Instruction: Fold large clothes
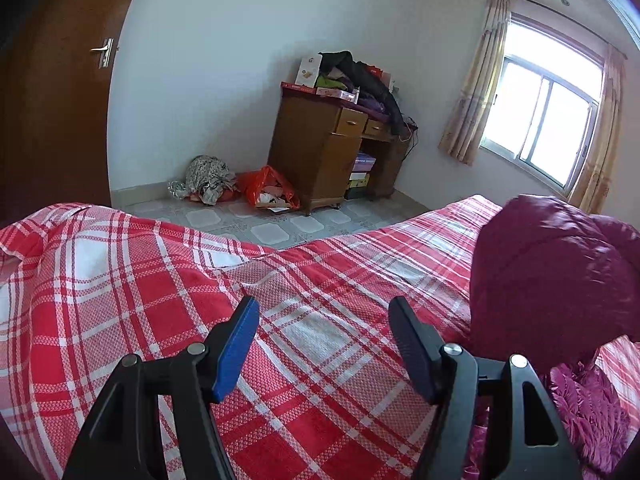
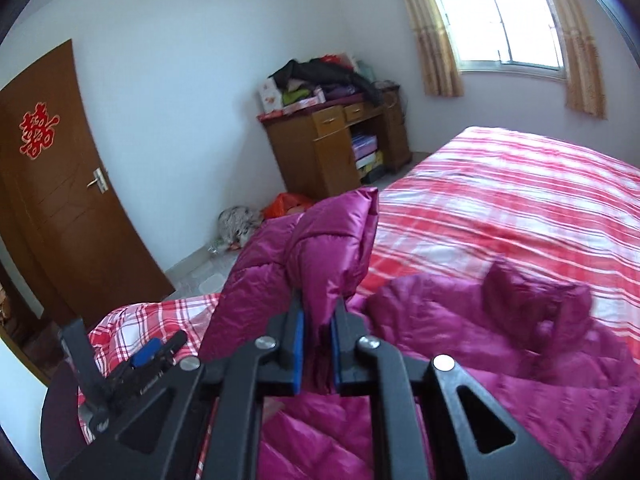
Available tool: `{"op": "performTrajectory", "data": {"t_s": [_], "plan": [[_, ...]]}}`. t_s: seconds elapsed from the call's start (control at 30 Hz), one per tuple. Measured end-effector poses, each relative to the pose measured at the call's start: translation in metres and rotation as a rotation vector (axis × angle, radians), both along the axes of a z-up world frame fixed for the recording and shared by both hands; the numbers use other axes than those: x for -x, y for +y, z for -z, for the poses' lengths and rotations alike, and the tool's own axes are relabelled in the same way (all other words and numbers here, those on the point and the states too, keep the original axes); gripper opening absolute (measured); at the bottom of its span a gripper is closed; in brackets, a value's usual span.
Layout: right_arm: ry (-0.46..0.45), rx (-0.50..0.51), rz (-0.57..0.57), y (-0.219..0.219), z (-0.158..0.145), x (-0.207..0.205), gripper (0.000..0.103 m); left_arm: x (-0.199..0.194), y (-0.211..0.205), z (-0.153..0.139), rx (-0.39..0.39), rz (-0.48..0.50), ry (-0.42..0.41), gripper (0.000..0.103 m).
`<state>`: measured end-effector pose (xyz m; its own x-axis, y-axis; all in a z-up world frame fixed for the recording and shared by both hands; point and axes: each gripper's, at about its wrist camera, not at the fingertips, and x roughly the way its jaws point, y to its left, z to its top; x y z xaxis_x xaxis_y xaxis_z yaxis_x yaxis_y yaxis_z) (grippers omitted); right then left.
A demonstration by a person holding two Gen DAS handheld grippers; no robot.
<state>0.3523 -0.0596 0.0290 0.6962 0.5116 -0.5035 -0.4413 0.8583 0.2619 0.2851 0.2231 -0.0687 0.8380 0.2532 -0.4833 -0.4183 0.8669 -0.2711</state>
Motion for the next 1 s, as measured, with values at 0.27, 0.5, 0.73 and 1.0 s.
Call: {"op": "performTrajectory", "data": {"t_s": [0.27, 0.5, 0.73, 1.0], "plan": [[0.13, 0.027, 0.188, -0.098, 0.051, 0.023, 0.014, -0.021, -0.045, -0.016, -0.073, 0.116, 0.053, 0.068], [0.246, 0.072, 0.277, -0.137, 0.106, 0.029, 0.013, -0.054, -0.114, -0.029, -0.185, 0.243, 0.113, 0.068], [0.292, 0.027, 0.264, -0.154, 0.12, 0.037, 0.014, -0.093, -0.173, -0.019, -0.281, 0.285, 0.187, 0.068], [0.289, -0.025, 0.269, -0.177, 0.125, 0.052, 0.048, -0.112, -0.165, 0.045, -0.279, 0.203, 0.37, 0.068]]}}
